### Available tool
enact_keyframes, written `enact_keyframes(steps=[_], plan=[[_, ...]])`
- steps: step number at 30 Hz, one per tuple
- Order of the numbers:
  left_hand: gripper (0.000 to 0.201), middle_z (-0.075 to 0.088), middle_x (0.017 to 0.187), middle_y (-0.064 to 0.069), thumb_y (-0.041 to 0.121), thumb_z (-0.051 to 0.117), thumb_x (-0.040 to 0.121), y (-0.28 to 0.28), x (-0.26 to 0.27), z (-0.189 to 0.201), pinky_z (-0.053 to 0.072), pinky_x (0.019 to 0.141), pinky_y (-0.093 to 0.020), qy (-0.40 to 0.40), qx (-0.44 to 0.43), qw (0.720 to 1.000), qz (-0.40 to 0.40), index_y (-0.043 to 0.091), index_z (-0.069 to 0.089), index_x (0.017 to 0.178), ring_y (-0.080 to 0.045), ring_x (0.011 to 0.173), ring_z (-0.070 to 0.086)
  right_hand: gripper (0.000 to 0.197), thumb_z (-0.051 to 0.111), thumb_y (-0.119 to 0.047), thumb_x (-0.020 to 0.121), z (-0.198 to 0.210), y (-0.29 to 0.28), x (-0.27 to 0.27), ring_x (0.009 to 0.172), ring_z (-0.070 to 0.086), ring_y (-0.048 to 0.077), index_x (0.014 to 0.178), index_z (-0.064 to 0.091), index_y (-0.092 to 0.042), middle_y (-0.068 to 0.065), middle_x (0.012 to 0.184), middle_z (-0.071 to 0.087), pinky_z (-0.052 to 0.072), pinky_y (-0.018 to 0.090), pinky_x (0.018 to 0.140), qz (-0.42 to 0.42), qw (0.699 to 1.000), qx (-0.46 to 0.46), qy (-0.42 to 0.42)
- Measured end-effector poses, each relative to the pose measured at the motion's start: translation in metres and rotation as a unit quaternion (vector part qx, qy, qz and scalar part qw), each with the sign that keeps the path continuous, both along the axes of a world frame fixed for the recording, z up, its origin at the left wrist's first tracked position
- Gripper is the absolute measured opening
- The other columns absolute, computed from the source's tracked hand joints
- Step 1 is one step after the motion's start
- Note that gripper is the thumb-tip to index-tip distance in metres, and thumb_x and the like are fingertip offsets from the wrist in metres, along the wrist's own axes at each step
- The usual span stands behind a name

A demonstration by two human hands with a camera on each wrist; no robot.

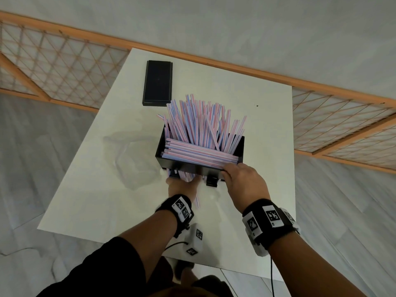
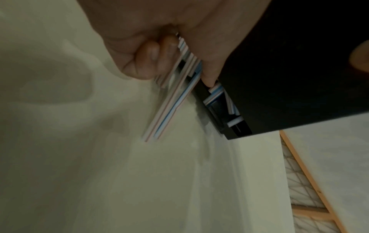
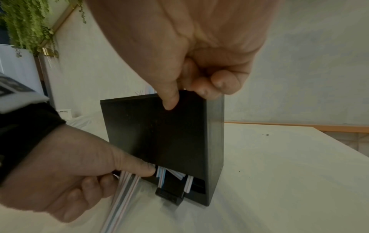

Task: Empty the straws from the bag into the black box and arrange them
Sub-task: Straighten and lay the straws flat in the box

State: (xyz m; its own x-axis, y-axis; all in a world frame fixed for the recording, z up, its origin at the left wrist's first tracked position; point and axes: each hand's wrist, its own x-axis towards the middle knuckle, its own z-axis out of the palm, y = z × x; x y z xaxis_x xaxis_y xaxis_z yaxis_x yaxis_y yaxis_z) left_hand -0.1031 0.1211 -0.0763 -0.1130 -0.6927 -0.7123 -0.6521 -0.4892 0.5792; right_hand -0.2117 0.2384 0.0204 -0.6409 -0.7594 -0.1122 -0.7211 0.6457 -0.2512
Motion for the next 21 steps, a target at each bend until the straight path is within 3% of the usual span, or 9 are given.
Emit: enact_keyframes(steps=[4, 6, 8, 12, 16, 18, 21], plan=[[0.064, 0.064, 0.123, -0.007, 0.029, 0.084, 0.083, -0.005, -0.004, -0.008, 0.04, 0.085, -0.024, 0.07, -0.03, 0.997, 0.035, 0.007, 0.056, 0.135, -0.027, 0.11, 0.062, 0.021, 0.052, -0.032, 0.101, 0.0, -0.002, -0.001, 0.08, 0.058, 0.03, 0.094, 0.065, -0.018, 0.004, 0.086, 0.064, 0.038, 0.031, 0.059, 0.008, 1.0, 0.013, -0.003], [0.046, 0.068, 0.107, -0.007, 0.028, 0.083, 0.085, -0.008, -0.004, -0.014, 0.041, 0.081, -0.026, 0.093, -0.007, 0.994, 0.052, 0.004, 0.067, 0.121, -0.025, 0.093, 0.061, 0.021, 0.052, -0.032, 0.102, 0.0, -0.003, -0.002, 0.079, 0.059, 0.031, 0.093, 0.064, -0.017, 0.005, 0.085, 0.064, 0.04, 0.032, 0.059, 0.011, 1.0, 0.013, -0.004], [0.041, 0.07, 0.091, -0.01, 0.037, 0.082, 0.085, -0.012, -0.003, -0.02, 0.045, 0.076, -0.03, 0.093, 0.024, 0.994, 0.052, 0.001, 0.072, 0.103, -0.027, 0.081, 0.061, 0.022, 0.05, -0.033, 0.102, 0.0, -0.004, -0.003, 0.08, 0.06, 0.031, 0.094, 0.063, -0.017, 0.005, 0.087, 0.065, 0.043, 0.033, 0.06, 0.015, 1.0, 0.024, -0.002], [0.042, 0.058, 0.068, -0.004, 0.049, 0.069, 0.092, -0.017, -0.002, -0.024, 0.054, 0.081, -0.042, 0.069, 0.04, 0.996, -0.043, 0.014, 0.063, 0.07, -0.027, 0.072, 0.056, 0.023, 0.047, -0.035, 0.103, 0.0, -0.006, -0.002, 0.08, 0.06, 0.031, 0.093, 0.06, -0.019, 0.004, 0.089, 0.066, 0.049, 0.036, 0.061, 0.014, 0.999, 0.037, 0.0], [0.034, 0.062, 0.071, -0.004, 0.037, 0.059, 0.101, -0.019, -0.004, -0.02, 0.045, 0.066, -0.029, 0.087, 0.034, 0.99, -0.101, 0.016, 0.073, 0.079, -0.022, 0.063, 0.054, 0.023, 0.047, -0.035, 0.103, 0.0, -0.008, 0.001, 0.08, 0.06, 0.031, 0.092, 0.06, -0.02, 0.003, 0.088, 0.065, 0.05, 0.036, 0.061, 0.001, 0.999, 0.039, 0.006], [0.037, 0.067, 0.076, -0.003, 0.033, 0.054, 0.103, -0.016, -0.003, -0.02, 0.043, 0.056, -0.026, 0.072, 0.037, 0.986, -0.146, 0.017, 0.071, 0.074, -0.018, 0.058, 0.054, 0.023, 0.047, -0.035, 0.103, 0.001, -0.008, 0.002, 0.078, 0.06, 0.031, 0.091, 0.06, -0.02, 0.003, 0.087, 0.065, 0.051, 0.036, 0.061, -0.004, 0.999, 0.035, 0.009], [0.036, 0.069, 0.08, 0.0, 0.022, 0.047, 0.106, -0.005, 0.005, -0.021, 0.042, 0.052, -0.022, 0.041, 0.089, 0.971, -0.218, 0.015, 0.066, 0.075, -0.012, 0.055, 0.052, 0.023, 0.049, -0.035, 0.102, 0.0, -0.008, 0.003, 0.077, 0.061, 0.032, 0.09, 0.06, -0.02, 0.003, 0.086, 0.065, 0.053, 0.038, 0.059, -0.01, 0.999, 0.029, 0.014]])
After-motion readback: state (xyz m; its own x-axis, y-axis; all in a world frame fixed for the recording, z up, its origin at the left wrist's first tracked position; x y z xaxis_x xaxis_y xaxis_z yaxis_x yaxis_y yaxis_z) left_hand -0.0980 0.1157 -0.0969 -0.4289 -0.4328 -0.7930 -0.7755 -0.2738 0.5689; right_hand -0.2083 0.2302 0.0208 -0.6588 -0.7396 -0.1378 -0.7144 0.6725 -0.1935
